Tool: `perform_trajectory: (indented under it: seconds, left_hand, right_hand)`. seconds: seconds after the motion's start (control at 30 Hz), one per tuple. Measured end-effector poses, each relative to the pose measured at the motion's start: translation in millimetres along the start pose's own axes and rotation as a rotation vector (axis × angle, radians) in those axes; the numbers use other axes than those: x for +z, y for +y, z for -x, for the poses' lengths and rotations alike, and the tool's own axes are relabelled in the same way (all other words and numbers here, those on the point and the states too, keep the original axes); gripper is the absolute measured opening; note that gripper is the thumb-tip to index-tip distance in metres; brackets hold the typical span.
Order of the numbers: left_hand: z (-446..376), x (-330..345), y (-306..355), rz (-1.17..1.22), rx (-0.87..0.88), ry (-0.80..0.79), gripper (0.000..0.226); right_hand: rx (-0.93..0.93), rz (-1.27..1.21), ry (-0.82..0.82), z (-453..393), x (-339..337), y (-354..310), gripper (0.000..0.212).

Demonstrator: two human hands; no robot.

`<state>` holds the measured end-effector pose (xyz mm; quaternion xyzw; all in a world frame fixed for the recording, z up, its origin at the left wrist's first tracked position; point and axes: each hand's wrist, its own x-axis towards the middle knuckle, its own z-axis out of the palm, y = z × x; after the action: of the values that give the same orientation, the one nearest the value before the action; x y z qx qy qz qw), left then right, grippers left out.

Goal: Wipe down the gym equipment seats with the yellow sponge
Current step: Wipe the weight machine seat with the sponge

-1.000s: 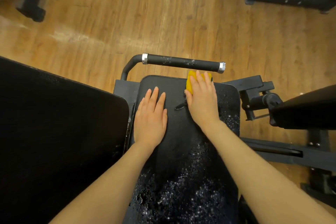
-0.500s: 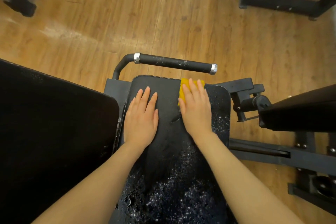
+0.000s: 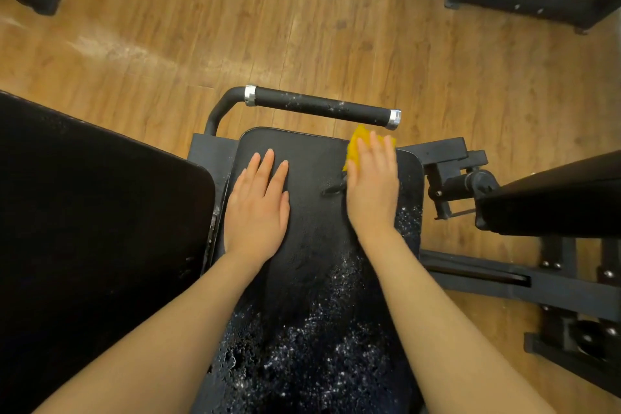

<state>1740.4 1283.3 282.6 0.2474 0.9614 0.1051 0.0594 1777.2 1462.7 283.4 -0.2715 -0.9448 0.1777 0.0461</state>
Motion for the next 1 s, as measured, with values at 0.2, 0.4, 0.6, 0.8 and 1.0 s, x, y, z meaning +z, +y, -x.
perform_trajectory:
  seconds: [0.2, 0.4, 0.6, 0.8, 1.0]
  left_hand:
    - [0, 0, 0, 0.012, 0.003, 0.005, 0.049]
    - [0, 0, 0, -0.001, 0.003, -0.003, 0.048]
    - [0, -1, 1, -0.005, 0.001, -0.005, 0.048]
    - [0, -1, 1, -0.014, 0.007, 0.0, 0.047]
    - [0, -2, 2, -0.012, -0.002, -0.004, 0.047]
  right_hand:
    - [-0.152, 0.128, -0.041, 31, 9, -18, 0.049]
    - [-0.122, 0.071, -0.042, 16, -17, 38, 0.048]
    - [-0.096, 0.059, -0.002, 36, -7, 9, 0.047]
    - [-0.126, 0.058, -0.054, 19, -20, 45, 0.049]
    - [0.076, -0.005, 0.02, 19, -12, 20, 0.05]
